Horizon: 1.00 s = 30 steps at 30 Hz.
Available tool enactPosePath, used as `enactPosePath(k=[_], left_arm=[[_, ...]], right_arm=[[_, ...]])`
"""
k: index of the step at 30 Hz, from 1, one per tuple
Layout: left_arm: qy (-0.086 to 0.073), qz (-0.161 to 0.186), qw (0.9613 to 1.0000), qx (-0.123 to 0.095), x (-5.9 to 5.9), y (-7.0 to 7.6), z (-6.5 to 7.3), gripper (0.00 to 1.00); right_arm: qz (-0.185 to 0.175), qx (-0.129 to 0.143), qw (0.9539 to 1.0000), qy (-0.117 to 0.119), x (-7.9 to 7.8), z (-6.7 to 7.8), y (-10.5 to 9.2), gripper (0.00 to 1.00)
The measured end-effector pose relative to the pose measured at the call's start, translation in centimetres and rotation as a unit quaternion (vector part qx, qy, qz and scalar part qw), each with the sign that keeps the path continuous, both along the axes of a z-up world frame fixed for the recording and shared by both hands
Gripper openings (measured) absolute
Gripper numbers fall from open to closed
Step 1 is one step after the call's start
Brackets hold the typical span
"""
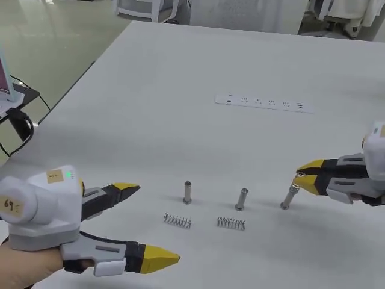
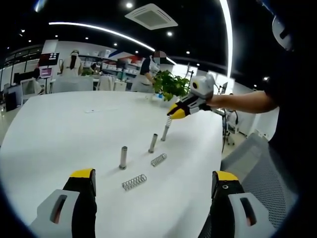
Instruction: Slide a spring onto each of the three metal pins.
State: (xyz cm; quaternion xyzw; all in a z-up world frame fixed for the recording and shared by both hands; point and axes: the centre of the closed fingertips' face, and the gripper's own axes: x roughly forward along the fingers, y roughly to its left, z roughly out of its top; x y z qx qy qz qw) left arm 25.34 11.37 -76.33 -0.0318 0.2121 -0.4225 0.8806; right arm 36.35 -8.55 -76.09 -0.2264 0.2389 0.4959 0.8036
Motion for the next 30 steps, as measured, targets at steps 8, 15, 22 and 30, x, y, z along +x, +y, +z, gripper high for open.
enactPosePath(k=[8,15,22,30], left_arm=[[0.001,0.0,1.0,0.0,-0.1,0.0,0.0,0.94],[0.002,0.001,1.0,0.0,-0.1,0.1,-0.1,0.94],[0.003,0.001,1.0,0.001,-0.1,0.1,-0.1,0.93],[0.004,0.002,1.0,-0.001,-0.2,0.2,-0.1,0.93]], right_arm=[[-0.002,-0.007,0.9999,0.008,-0.2,-0.9,0.0,0.07],[-0.003,-0.021,0.9997,0.014,-0.3,-2.2,-0.3,0.07],[0.0,-0.04,0.999,0.018,-0.7,-3.4,-0.2,0.07],[-0.004,-0.059,0.9977,0.033,-1.0,-4.7,-0.5,0.08]])
